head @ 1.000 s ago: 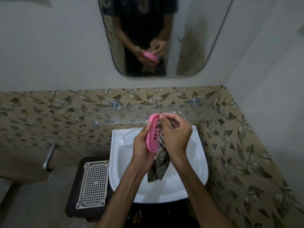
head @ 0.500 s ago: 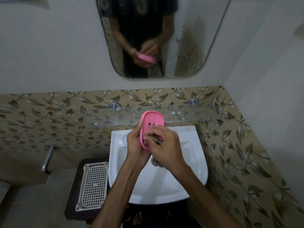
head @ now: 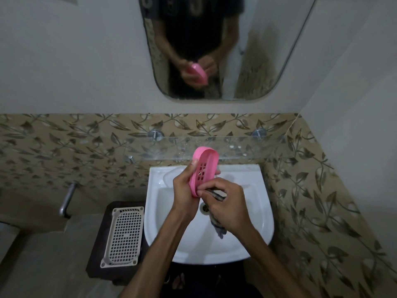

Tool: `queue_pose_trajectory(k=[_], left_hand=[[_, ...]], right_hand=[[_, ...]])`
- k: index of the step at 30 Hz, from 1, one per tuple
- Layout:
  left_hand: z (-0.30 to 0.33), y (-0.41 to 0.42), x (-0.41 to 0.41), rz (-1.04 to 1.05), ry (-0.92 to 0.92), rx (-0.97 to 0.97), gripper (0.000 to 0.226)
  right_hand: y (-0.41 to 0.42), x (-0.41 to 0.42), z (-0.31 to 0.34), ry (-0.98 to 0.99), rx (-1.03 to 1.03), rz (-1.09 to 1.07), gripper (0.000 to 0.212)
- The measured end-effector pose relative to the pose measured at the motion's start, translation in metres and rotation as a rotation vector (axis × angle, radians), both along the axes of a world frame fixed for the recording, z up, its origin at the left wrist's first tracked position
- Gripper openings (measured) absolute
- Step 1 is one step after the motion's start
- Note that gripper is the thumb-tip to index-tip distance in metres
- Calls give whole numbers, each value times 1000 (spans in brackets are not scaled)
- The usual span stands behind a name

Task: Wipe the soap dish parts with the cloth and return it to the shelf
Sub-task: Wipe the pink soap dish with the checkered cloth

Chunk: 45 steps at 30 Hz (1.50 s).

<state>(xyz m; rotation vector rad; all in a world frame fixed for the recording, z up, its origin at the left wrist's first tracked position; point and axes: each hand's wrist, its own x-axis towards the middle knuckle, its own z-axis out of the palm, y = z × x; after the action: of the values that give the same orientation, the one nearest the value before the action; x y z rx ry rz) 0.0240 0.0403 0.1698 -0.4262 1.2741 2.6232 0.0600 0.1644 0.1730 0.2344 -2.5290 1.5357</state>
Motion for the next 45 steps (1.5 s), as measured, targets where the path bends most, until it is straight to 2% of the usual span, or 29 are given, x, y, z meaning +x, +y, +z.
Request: queue_pose_trajectory(k=[2,6,8,10,12,14,16,18,21,25,28,31,34,38,41,45], left_hand=[[-1,2,2,9,-4,-3,54],[2,4,-4,24,11,-5,59],[0,3,-5,50,14,-9,60],[-5,3,-2,80,34,-5,46],[-9,3,1,101,34,-1,34],[-9,4,3,81,-6,42,44],[-8,6,5,40,-42,128,52],[-9,10,7,39,-60,183,49],[-11,11,15,35,-64,215,44],[-11,3,16,41,-28,39,38],[-12,-3,15,12,-14,-28,36],[-14,-5,13,6,-11,-48,38],[-14,-3,9,57,-50,-30,41],[-17,-5,7,68,-39,-50,41],[-17,-2,9,70,-68,-19,47],[-22,7,14,59,-90,-35,46]], right_hand=[[1,-4,2,0,-45,11,19],[3,-11,0,176,75,-84,20],[-2,-8,-4,129,47,-100,21],[-11,-1,-6,-59,-123,-81,23],[-18,-1,-4,-276,-387,-69,24],[-24,-5,2,-388,-627,-86,24],[-28,-11,9,-371,-718,-110,25],[-28,-18,15,-226,-584,-131,26],[-24,-29,23,16,-198,-149,25],[-16,-40,24,232,141,-214,16],[-16,-36,19,280,245,-312,13],[-12,-28,14,193,276,-378,10],[-18,-11,8,3,294,-312,7],[-24,6,-1,-144,119,-200,19],[-21,-1,-2,-242,-116,-167,25],[-29,-8,-1,-173,-233,-187,33]])
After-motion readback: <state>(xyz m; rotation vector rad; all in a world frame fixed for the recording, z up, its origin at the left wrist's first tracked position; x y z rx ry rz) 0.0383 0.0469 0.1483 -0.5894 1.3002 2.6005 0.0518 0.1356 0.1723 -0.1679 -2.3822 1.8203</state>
